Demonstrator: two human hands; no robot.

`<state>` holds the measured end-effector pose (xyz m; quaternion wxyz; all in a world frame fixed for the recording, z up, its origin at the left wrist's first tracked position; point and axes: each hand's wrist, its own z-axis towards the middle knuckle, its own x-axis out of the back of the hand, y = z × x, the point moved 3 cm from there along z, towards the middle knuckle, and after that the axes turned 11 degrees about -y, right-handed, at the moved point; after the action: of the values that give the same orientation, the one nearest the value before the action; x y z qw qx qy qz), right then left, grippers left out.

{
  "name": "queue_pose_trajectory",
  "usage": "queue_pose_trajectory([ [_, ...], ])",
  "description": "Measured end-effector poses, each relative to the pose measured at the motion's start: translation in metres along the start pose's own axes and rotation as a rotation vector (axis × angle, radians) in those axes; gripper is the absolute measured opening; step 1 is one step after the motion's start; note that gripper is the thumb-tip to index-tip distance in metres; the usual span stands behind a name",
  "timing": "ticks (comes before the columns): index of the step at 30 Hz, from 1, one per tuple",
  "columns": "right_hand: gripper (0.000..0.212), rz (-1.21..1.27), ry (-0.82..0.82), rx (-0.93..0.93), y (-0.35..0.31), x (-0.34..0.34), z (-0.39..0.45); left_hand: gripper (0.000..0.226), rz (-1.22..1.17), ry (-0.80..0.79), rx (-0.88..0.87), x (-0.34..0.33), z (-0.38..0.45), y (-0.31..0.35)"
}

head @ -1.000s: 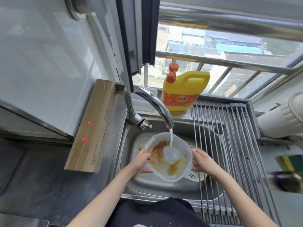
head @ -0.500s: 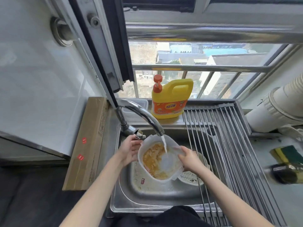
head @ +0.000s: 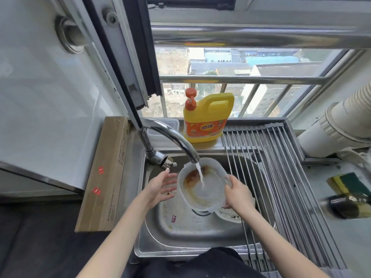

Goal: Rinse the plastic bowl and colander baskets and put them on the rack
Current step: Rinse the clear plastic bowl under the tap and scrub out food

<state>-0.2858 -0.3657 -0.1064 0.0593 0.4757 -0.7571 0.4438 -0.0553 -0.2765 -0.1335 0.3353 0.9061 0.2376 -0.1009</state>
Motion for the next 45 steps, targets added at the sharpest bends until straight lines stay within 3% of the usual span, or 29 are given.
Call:
queue_pose_trajectory([
  [4, 0.03, 0.124, -0.078, -0.001, -0.001, -0.003, 0.002, 0.038, -0.208, 0.038, -0.028, 0.0, 0.004, 0.009],
  [11, 0.031, 0.248, -0.127, -0.133, 0.005, -0.011, 0.006, 0.036, -1.023, -0.134, -0.073, -0.023, 0.013, 0.034],
  [17, 0.035, 0.29, -0.17, -0.165, 0.002, -0.02, 0.007, 0.037, -1.247, -0.036, -0.004, -0.022, 0.034, 0.044],
  [21, 0.039, 0.327, -0.189, -0.177, 0.001, -0.024, 0.007, 0.032, -1.235, -0.008, -0.039, -0.03, 0.028, 0.047],
  [23, 0.037, 0.321, -0.197, -0.167, 0.0, -0.023, 0.006, 0.025, -1.118, 0.006, -0.053, -0.031, 0.021, 0.049],
  [25, 0.033, 0.312, -0.204, -0.157, -0.001, -0.022, 0.004, 0.023, -0.814, 0.034, -0.04, -0.024, 0.011, 0.045],
  [29, 0.032, 0.259, -0.208, -0.113, -0.005, -0.023, 0.001, 0.033, 0.102, 0.482, -0.129, 0.013, -0.015, 0.024],
  [30, 0.034, 0.245, -0.207, -0.101, -0.006, -0.024, 0.001, 0.037, 0.195, 0.457, -0.117, 0.015, -0.021, 0.015],
  [33, 0.035, 0.232, -0.228, -0.066, -0.01, -0.031, -0.001, 0.056, 0.117, -0.011, 0.194, -0.006, -0.025, -0.027],
  [34, 0.034, 0.227, -0.243, -0.043, -0.012, -0.032, -0.003, 0.06, 0.049, -0.072, 0.219, -0.012, -0.022, -0.039],
  [37, 0.028, 0.192, -0.299, 0.026, -0.018, -0.021, -0.001, 0.048, -0.149, 0.029, 0.114, -0.016, -0.012, -0.056],
  [42, 0.039, -0.051, -0.198, 0.181, -0.053, 0.014, 0.045, 0.057, -0.067, 0.093, 0.05, -0.007, -0.01, -0.065],
  [45, 0.037, -0.273, -0.361, 0.395, -0.101, 0.006, 0.065, 0.06, -0.04, 0.129, 0.046, -0.007, -0.014, -0.066],
])
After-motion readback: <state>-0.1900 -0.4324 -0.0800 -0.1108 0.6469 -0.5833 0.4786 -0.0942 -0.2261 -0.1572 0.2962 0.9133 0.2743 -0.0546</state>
